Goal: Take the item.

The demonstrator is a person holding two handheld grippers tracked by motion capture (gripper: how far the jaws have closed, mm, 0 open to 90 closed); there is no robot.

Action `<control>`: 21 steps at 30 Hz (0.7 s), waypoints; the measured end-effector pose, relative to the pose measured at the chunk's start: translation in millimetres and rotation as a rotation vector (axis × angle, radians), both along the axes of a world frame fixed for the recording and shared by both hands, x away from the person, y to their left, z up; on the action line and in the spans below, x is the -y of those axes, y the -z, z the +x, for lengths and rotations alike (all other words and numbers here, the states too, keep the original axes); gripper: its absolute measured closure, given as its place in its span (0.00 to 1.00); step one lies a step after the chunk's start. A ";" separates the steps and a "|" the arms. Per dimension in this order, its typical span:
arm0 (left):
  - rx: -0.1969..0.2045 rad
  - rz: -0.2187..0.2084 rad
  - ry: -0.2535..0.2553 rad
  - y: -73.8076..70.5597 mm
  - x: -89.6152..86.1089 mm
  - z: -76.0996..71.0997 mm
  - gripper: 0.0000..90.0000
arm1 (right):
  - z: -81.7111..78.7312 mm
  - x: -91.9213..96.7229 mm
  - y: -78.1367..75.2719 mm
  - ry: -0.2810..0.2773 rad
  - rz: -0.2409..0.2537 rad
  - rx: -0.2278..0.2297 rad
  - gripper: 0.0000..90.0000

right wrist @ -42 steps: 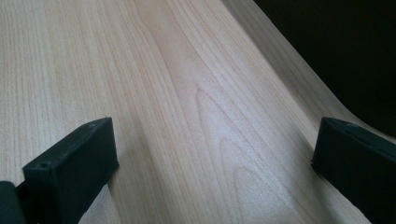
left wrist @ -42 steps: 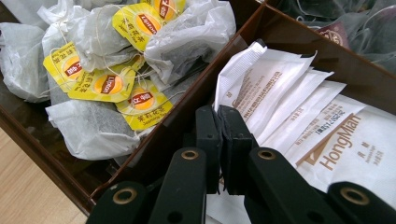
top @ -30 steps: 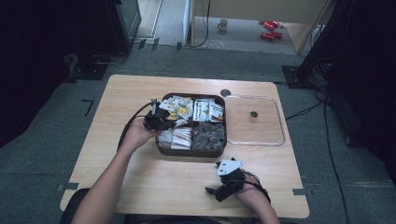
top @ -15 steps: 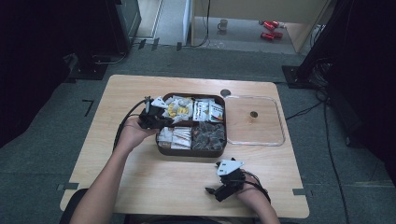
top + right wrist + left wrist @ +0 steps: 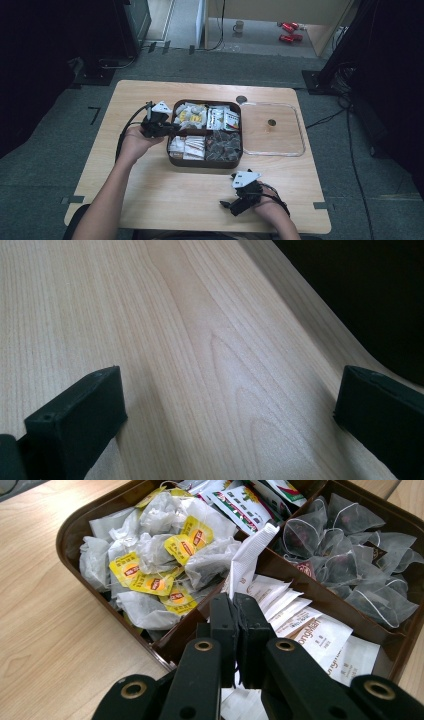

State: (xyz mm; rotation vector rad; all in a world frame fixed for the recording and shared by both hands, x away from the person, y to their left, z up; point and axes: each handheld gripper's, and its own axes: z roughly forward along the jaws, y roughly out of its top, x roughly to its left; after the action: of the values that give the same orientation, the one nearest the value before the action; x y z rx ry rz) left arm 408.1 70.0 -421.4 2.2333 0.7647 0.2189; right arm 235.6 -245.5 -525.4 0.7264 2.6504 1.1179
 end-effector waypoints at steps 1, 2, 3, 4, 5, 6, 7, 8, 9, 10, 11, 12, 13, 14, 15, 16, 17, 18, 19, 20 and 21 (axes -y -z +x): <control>0.003 0.001 -0.004 -0.6 -1.1 -0.4 0.99 | 0.1 0.0 0.0 -0.001 0.000 0.000 0.00; 0.003 -0.002 -0.008 -1.1 -2.5 -0.8 0.99 | 0.2 0.0 0.0 -0.002 0.000 0.000 0.00; 0.003 -0.002 -0.008 -1.1 -2.5 -0.8 0.99 | 0.2 0.0 0.0 -0.002 0.000 0.000 0.00; 0.004 -0.005 -0.017 -1.8 -5.6 -1.1 0.99 | 0.4 0.0 0.0 -0.005 0.000 0.000 0.00; 0.004 -0.005 -0.017 -1.8 -5.6 -1.1 0.99 | 0.4 0.0 0.0 -0.005 0.000 0.000 0.00; 0.002 -0.006 -0.020 -2.3 -8.1 -1.1 0.99 | 0.5 0.0 0.0 -0.005 0.000 -0.001 0.00; 0.001 -0.008 -0.026 -2.6 -10.0 -1.2 0.99 | 0.7 0.0 0.0 -0.007 -0.001 0.000 0.00; 0.002 -0.012 -0.033 -2.9 -11.9 -1.6 0.99 | 0.8 0.0 0.0 -0.008 -0.001 0.000 0.00; 0.004 -0.016 -0.043 -4.0 -15.6 -1.7 0.99 | 0.8 0.0 -0.1 -0.008 -0.001 0.000 0.00; 0.005 -0.020 -0.049 -4.7 -17.6 -1.9 0.99 | 0.8 0.0 0.0 -0.008 -0.001 0.000 0.00; 0.004 -0.025 -0.053 -5.3 -19.6 -2.1 0.99 | 0.9 0.0 -0.1 -0.009 -0.001 0.000 0.00; 0.004 -0.025 -0.053 -5.3 -19.6 -2.1 0.99 | 1.1 0.0 0.0 -0.011 -0.001 0.001 0.00; 0.005 -0.031 -0.061 -6.8 -23.9 -2.3 0.99 | 1.3 0.0 0.0 -0.013 -0.002 0.001 0.00; 0.006 -0.033 -0.068 -7.3 -25.9 -2.5 0.98 | 1.5 0.0 0.0 -0.014 -0.002 0.001 0.00; 0.006 -0.037 -0.071 -7.8 -27.9 -2.5 0.99 | 1.6 -0.1 0.0 -0.015 -0.002 0.001 0.00; 0.006 -0.041 -0.078 -8.3 -29.7 -2.7 0.99 | 1.8 -0.1 0.0 -0.017 -0.002 0.002 0.00; 0.007 -0.041 -0.081 -9.0 -31.8 -2.7 0.98 | 1.9 -0.2 0.0 -0.018 -0.002 0.001 0.00; 0.005 -0.047 -0.084 -9.4 -33.8 -2.9 0.98 | 2.1 -0.2 0.0 -0.019 -0.002 0.002 0.00; 0.006 -0.048 -0.089 -9.9 -35.9 -3.2 0.98 | 2.2 -0.2 0.0 -0.019 -0.001 0.002 0.00; 0.006 -0.048 -0.089 -9.9 -35.9 -3.2 0.98 | 2.2 -0.3 0.0 -0.020 -0.002 0.002 0.00; 0.005 -0.056 -0.102 -10.2 -40.9 -4.1 0.99 | 2.2 -0.3 0.0 -0.020 -0.002 0.002 0.00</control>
State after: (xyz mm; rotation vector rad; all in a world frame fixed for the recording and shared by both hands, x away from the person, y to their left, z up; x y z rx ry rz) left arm 404.0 110.9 -411.2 2.1426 0.8721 0.2494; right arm 237.8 -245.2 -525.4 0.7001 2.6625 1.1206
